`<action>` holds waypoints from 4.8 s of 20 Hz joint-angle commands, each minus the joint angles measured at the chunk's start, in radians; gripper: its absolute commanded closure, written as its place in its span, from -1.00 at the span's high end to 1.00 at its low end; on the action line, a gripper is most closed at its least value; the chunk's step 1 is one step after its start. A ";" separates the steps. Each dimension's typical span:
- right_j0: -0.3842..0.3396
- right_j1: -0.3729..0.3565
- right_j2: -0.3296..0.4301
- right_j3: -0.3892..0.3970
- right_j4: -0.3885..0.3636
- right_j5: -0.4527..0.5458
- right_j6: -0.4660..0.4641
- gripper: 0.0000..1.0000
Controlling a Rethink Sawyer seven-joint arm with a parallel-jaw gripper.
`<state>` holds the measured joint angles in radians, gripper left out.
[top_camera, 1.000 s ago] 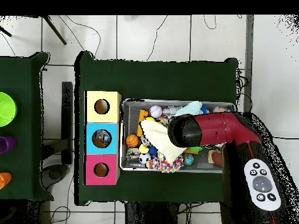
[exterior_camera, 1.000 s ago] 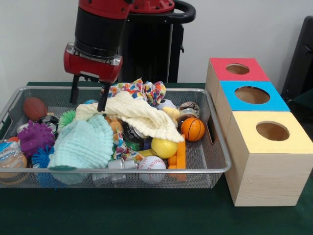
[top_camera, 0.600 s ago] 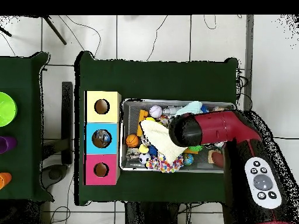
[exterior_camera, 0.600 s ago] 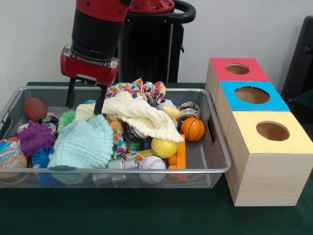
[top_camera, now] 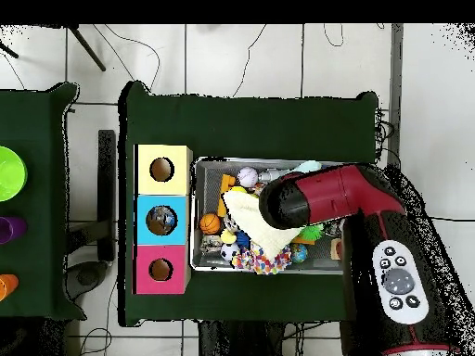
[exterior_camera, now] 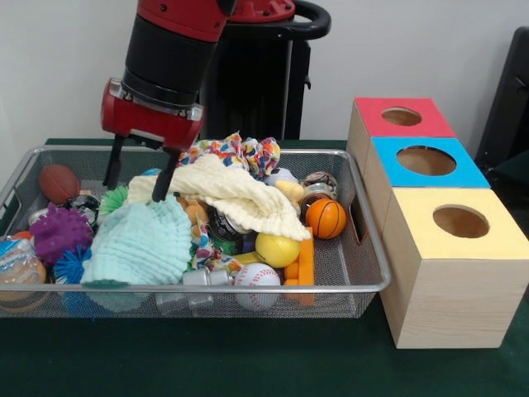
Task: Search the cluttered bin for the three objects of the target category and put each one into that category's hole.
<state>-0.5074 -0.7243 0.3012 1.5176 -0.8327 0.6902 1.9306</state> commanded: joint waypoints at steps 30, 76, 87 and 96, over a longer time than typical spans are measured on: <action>0.139 0.101 -0.120 -0.090 -0.310 -0.110 -0.056 1.00; 0.332 0.343 -0.418 -0.275 -0.454 -0.282 0.253 1.00; 0.419 0.439 -0.543 -0.340 -0.481 -0.322 0.432 1.00; 0.464 0.511 -0.620 -0.376 -0.507 -0.340 0.540 1.00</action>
<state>-0.0541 -0.2858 -0.3180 1.1725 -1.2982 0.4315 2.1531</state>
